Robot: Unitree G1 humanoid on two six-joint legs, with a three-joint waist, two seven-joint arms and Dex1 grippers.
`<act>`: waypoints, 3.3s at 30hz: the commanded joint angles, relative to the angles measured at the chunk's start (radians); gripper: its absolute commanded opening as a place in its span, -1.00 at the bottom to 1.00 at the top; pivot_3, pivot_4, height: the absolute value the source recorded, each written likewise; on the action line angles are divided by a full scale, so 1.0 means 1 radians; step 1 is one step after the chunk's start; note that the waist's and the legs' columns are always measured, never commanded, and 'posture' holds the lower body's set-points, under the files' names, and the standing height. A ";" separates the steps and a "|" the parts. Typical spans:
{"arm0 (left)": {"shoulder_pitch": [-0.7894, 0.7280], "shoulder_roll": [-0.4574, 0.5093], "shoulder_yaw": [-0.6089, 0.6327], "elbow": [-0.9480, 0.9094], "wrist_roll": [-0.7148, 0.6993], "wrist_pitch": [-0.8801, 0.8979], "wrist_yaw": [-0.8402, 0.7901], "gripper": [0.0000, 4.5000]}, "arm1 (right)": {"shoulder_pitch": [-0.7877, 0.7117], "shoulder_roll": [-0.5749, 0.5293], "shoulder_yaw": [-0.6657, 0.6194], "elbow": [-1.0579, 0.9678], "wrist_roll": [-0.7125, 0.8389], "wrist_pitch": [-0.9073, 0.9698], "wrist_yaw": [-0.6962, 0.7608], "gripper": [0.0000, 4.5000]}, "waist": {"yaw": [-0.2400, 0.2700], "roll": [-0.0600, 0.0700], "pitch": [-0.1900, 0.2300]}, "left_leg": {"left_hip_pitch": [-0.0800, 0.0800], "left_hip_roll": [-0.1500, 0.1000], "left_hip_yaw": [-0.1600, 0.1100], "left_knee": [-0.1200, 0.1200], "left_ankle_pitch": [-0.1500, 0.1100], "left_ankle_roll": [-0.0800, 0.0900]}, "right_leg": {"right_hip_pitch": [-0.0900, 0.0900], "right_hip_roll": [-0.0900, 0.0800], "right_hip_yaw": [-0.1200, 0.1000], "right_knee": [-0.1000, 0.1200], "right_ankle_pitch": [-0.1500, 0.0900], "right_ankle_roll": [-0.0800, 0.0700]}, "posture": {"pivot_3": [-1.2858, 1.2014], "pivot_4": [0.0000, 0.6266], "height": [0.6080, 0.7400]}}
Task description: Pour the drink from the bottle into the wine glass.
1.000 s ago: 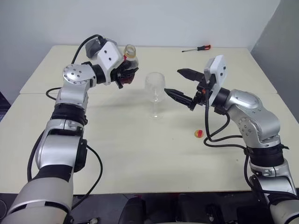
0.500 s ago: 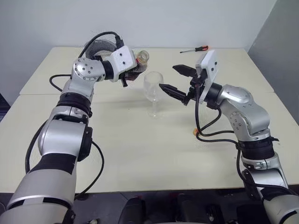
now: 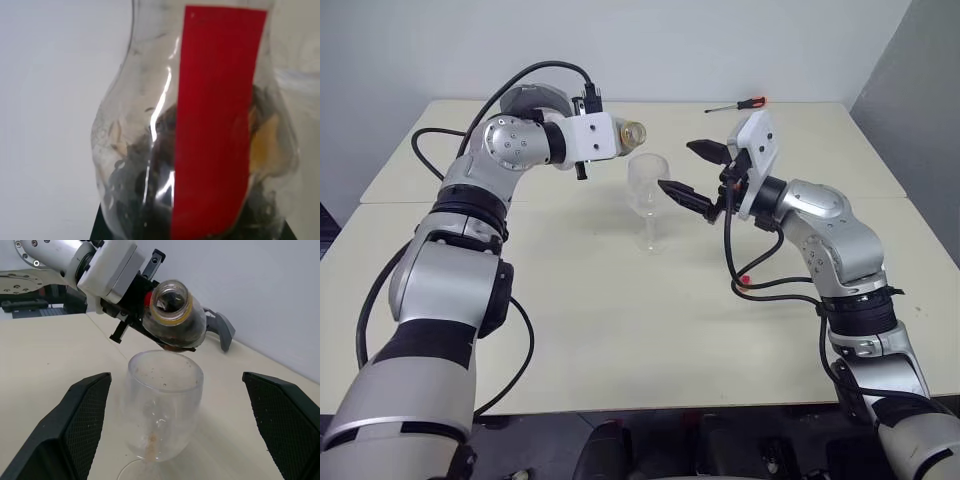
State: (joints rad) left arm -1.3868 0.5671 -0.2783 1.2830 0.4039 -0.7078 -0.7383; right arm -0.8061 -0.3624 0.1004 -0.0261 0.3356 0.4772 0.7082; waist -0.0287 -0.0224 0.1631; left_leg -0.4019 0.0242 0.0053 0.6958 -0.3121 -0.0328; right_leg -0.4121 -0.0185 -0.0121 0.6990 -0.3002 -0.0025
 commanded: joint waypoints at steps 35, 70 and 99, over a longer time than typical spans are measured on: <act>-0.142 0.044 -0.146 0.018 0.226 -0.097 0.248 -0.53 | -0.019 0.019 -0.018 -0.022 0.006 -0.017 0.017 1.00 | 0.000 0.000 0.000 | 0.000 0.000 0.000 0.001 0.000 0.000 | 0.000 0.000 0.000 0.001 0.000 0.000 | 0.03 -0.52 1.00; -0.202 0.067 -0.217 0.032 0.321 -0.115 0.363 -0.53 | -0.039 0.026 -0.014 0.012 -0.001 -0.033 0.032 1.00 | -0.001 0.000 0.000 | 0.000 0.000 0.001 0.001 0.000 0.000 | 0.000 0.000 0.000 0.001 0.000 0.000 | 0.03 -0.52 1.00; -0.226 0.085 -0.249 0.040 0.357 -0.118 0.403 -0.53 | -0.055 0.028 -0.013 0.042 0.013 -0.036 0.063 1.00 | -0.002 0.000 0.000 | 0.000 0.000 0.002 0.001 0.000 0.000 | -0.002 0.000 0.001 0.003 0.000 0.000 | 0.03 -0.52 1.00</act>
State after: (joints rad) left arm -1.5672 0.6317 -0.5348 1.3344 0.7657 -0.8172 -0.3588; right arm -0.8396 -0.3360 0.1002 0.0549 0.3339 0.4447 0.7635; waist -0.0304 -0.0224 0.1631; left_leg -0.4018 0.0241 0.0077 0.6968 -0.3118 -0.0331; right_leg -0.4144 -0.0189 -0.0114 0.7026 -0.3002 -0.0025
